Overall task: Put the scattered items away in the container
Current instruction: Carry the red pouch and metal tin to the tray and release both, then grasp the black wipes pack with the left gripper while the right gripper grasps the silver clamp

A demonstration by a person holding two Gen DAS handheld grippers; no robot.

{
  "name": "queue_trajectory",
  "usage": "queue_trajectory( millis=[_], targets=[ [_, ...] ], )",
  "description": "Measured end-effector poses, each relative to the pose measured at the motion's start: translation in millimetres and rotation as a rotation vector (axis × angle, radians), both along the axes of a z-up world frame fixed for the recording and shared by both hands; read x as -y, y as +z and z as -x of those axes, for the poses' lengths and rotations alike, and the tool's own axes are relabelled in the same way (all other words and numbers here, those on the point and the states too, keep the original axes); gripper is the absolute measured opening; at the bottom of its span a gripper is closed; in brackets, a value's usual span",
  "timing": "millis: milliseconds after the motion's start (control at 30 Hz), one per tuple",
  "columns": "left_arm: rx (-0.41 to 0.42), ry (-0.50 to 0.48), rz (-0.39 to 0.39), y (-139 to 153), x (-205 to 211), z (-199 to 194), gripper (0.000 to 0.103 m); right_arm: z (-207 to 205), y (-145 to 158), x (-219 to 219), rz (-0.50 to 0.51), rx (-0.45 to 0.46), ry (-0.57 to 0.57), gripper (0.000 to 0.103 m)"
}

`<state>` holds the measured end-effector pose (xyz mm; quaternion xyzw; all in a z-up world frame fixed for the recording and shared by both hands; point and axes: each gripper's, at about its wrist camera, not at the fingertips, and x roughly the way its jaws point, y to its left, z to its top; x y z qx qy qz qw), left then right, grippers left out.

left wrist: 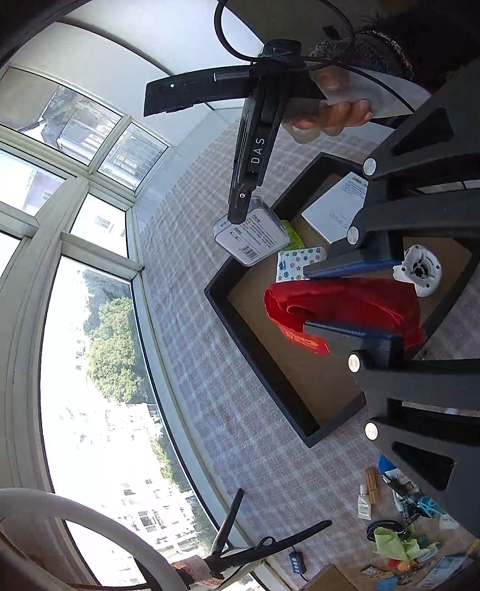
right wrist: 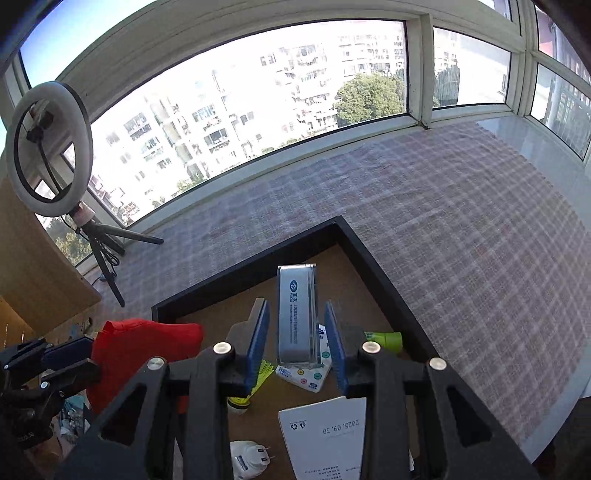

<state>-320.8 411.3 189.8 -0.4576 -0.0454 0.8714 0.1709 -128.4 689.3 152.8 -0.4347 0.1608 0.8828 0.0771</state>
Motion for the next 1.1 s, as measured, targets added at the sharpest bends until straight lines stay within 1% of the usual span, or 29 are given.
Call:
queue_trajectory(
  millis=[67,100,167,267,367,467,700,900,967,1100],
  targets=[
    [-0.021,0.024,0.009,2.9,1.0,0.8,0.055,-5.0,2.9,1.5,-0.029,-0.027,-0.002,0.053],
    [-0.018,0.032,0.011,3.3,3.0,0.8,0.055,-5.8,3.9,3.1,-0.041,-0.031,-0.002,0.054],
    [-0.01,0.041,0.007,3.0,9.7,-2.4,0.055,-6.7,4.5,7.2,-0.043,-0.034,0.013,0.054],
    [-0.015,0.073,0.037,3.3,22.1,-12.4,0.055,-8.3,3.0,17.4,-0.035,-0.029,0.045,0.055],
    [-0.025,0.114,0.057,6.8,37.9,-28.1,0.055,-11.0,2.1,32.1,-0.035,-0.032,0.085,0.055],
    [-0.023,0.159,0.056,9.0,58.0,-45.5,0.055,-15.1,2.7,49.4,-0.043,-0.042,0.137,0.055],
    [-0.027,0.304,0.095,14.4,115.8,-95.5,0.055,-26.8,5.3,83.0,-0.032,-0.084,0.235,0.055],
    [-0.011,0.427,0.137,10.9,170.7,-141.5,0.055,-33.9,2.5,120.9,-0.046,-0.069,0.346,0.055],
    [-0.001,0.471,0.136,8.1,190.6,-153.8,0.055,-35.5,1.6,134.7,-0.057,-0.059,0.383,0.055],
    [0.014,0.581,0.1,3.1,234.7,-176.3,0.053,-36.0,1.4,160.6,-0.074,-0.039,0.456,0.055]
  ],
)
